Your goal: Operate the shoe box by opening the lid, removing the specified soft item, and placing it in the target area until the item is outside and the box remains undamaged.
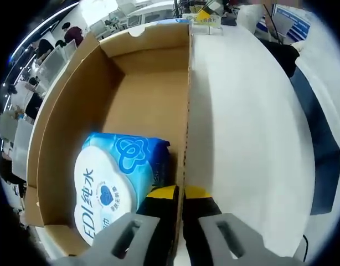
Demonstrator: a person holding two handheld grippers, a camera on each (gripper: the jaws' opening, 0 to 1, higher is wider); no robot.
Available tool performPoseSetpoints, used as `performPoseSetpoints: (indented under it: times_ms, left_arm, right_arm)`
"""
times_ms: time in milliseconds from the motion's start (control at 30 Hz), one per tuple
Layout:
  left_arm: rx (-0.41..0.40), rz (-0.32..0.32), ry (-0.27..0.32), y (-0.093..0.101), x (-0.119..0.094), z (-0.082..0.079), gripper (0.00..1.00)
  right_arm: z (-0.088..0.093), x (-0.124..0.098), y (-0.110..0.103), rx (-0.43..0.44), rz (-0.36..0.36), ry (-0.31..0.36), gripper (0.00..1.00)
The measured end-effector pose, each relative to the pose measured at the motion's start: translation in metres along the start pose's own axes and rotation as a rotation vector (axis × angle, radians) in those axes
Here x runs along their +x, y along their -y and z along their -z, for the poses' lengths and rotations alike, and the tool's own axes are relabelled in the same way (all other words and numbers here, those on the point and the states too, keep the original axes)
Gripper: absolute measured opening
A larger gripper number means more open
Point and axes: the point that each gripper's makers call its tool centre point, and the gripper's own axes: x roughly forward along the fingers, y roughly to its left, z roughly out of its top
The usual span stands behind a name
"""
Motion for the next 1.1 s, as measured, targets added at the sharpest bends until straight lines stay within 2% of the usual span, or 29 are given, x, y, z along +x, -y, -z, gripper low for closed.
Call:
performPoseSetpoints:
  times_ms: [333,500,600,733,767,833,967,1100]
  left_arm:
    - [-0.002,-0.001,0.000,0.000,0.000,-0.001,0.02]
    - [-0.002,-0.001,0.000,0.000,0.000,-0.001,0.02]
    - [-0.001,-0.002,0.000,0.000,-0.001,-0.001,0.02]
    - [0.001,-0.002,0.002,0.000,-0.001,0.000,0.02]
    - [0.002,-0.002,0.002,0.000,-0.001,0.000,0.02]
    - [0.008,-0.002,0.002,0.000,-0.001,0.000,0.02]
    - [0.013,-0.002,0.003,0.001,-0.001,0.000,0.02]
    - [0.028,-0.003,0.004,0.000,-0.001,0.000,0.02]
  right_arm:
    - [-0.017,-0.007,-0.002,-0.034,0.003,0.046,0.34]
    - [-0.039,-0.020,-0.007,-0.086,-0.002,0.096,0.36]
    - [-0.054,-0.029,-0.013,-0.131,-0.018,0.135,0.42]
    - [-0.072,-0.038,-0.026,-0.196,-0.053,0.173,0.51]
    - [-0.079,-0.041,-0.033,-0.249,-0.071,0.181,0.52]
    - [-0.088,-0.044,-0.046,-0.283,-0.096,0.202,0.57]
    - [-0.097,-0.047,-0.063,-0.297,-0.124,0.200,0.70]
    - [-0.109,-0.053,-0.091,-0.379,-0.153,0.202,0.74]
